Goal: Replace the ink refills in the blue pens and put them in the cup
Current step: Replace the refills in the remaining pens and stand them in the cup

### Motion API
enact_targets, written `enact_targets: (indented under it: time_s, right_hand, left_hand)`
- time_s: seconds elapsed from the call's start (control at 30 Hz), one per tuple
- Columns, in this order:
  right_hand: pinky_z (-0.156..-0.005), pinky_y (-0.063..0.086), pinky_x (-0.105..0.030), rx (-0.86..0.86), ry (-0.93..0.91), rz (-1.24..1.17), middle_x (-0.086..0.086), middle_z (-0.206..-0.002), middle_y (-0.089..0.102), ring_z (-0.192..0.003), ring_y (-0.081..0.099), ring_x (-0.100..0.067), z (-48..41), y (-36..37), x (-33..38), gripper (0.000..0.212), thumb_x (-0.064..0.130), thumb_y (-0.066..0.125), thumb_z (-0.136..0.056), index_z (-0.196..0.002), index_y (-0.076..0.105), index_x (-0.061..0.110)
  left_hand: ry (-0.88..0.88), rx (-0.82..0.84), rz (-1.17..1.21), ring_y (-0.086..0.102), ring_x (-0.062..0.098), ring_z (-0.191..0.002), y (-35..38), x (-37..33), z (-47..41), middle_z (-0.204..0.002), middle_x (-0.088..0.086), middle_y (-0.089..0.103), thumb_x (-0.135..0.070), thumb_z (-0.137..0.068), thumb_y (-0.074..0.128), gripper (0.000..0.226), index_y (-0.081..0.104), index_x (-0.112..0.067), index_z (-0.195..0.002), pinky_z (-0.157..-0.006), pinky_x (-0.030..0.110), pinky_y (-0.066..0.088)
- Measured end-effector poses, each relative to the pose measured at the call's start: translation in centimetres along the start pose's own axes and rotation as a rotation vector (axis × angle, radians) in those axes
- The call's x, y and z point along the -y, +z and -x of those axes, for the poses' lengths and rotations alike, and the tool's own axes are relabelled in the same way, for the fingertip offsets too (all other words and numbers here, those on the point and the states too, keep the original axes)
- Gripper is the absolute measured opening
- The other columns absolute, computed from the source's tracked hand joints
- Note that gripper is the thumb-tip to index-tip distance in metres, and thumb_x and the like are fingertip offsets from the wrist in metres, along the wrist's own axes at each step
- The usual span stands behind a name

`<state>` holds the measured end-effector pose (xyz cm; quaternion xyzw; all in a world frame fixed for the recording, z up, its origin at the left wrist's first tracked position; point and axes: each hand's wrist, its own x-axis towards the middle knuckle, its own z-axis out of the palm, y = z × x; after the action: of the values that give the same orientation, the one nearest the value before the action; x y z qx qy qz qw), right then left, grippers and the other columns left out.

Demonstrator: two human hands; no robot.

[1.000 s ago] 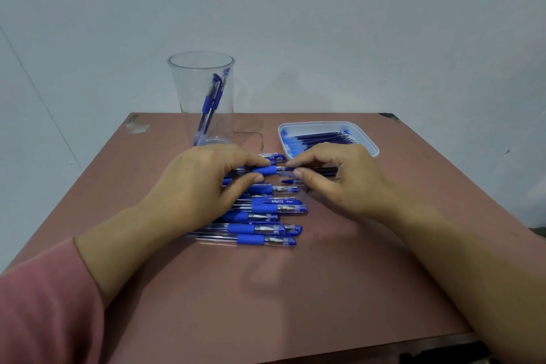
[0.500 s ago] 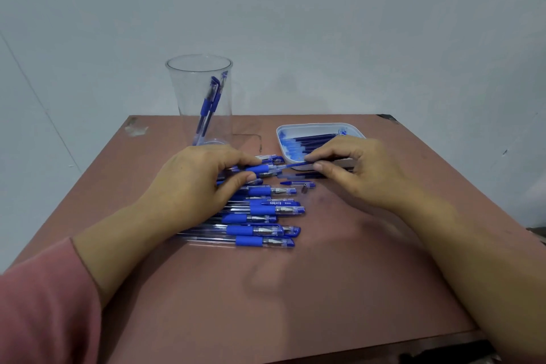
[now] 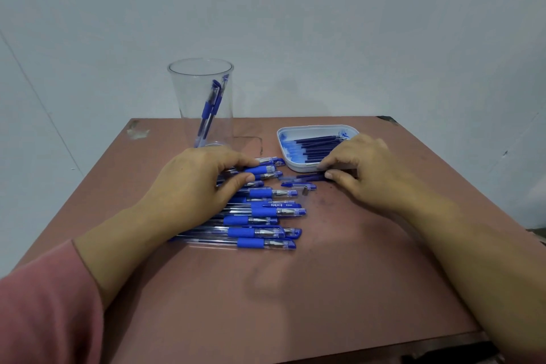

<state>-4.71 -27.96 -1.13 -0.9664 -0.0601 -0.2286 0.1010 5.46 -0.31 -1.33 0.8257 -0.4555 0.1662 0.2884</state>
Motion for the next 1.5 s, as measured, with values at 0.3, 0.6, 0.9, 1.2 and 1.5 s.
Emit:
enact_targets:
  time_s: [0.3, 0.6, 0.9, 1.2, 1.5]
  right_hand:
    - [-0.089, 0.031, -0.004, 0.009, 0.133, -0.03, 0.029, -0.09, 0.052, -0.097, 0.047, -0.008, -2.2, -2.5, -0.3, 0.016, 0.026, 0.065, -0.091, -0.105, 0.069, 0.033]
    - [-0.064, 0.031, -0.006, 0.322, 0.255, 0.013, 0.016, -0.101, 0.059, -0.101, 0.054, -0.01, -6.3, -2.5, -1.8, 0.027, 0.033, 0.072, -0.084, -0.11, 0.07, 0.033]
    - [-0.056, 0.032, 0.004, 0.329, 0.256, 0.013, 0.009, -0.101, 0.068, -0.072, 0.05, 0.007, -6.0, -1.6, -2.0, 0.016, 0.031, 0.067, -0.089, -0.103, 0.073, 0.027]
    - [-0.071, 0.042, -0.016, 0.116, 0.16, -0.177, 0.013, -0.082, 0.064, -0.083, 0.058, -0.006, -5.1, -4.0, -0.3, 0.016, 0.031, 0.072, -0.084, -0.095, 0.068, 0.042]
    - [-0.069, 0.041, -0.006, -0.074, -0.005, -0.325, 0.014, -0.077, 0.066, -0.074, 0.06, -0.002, -0.7, -3.1, 2.9, 0.014, 0.014, 0.079, -0.077, -0.088, 0.074, 0.022]
  left_hand:
    - [-0.012, -0.004, -0.001, 0.062, 0.005, -0.081, -0.2, 0.0, 0.0, -0.096, -0.015, 0.07, -0.034, -0.086, 0.067, 0.025, 0.07, -0.035, -0.111, -0.069, 0.031, 0.053]
    - [-0.016, -0.019, 0.005, 0.065, 0.008, -0.086, -0.2, 0.3, 0.0, -0.097, -0.015, 0.07, -0.043, -0.087, 0.062, 0.025, 0.068, -0.039, -0.111, -0.071, 0.037, 0.055]
    - [-0.027, -0.01, 0.002, 0.064, 0.004, -0.086, -0.2, 0.2, 0.0, -0.099, -0.017, 0.07, -0.036, -0.086, 0.066, 0.026, 0.069, -0.037, -0.111, -0.071, 0.033, 0.055]
    - [-0.041, -0.016, 0.009, 0.064, 0.003, -0.09, -0.3, 0.2, -0.1, -0.102, -0.018, 0.07, -0.038, -0.086, 0.065, 0.026, 0.069, -0.037, -0.112, -0.075, 0.035, 0.056]
    - [-0.03, -0.076, 0.086, 0.061, -0.003, -0.091, -0.3, -0.2, 0.0, -0.098, -0.025, 0.066, -0.035, -0.086, 0.067, 0.027, 0.07, -0.033, -0.112, -0.078, 0.026, 0.054]
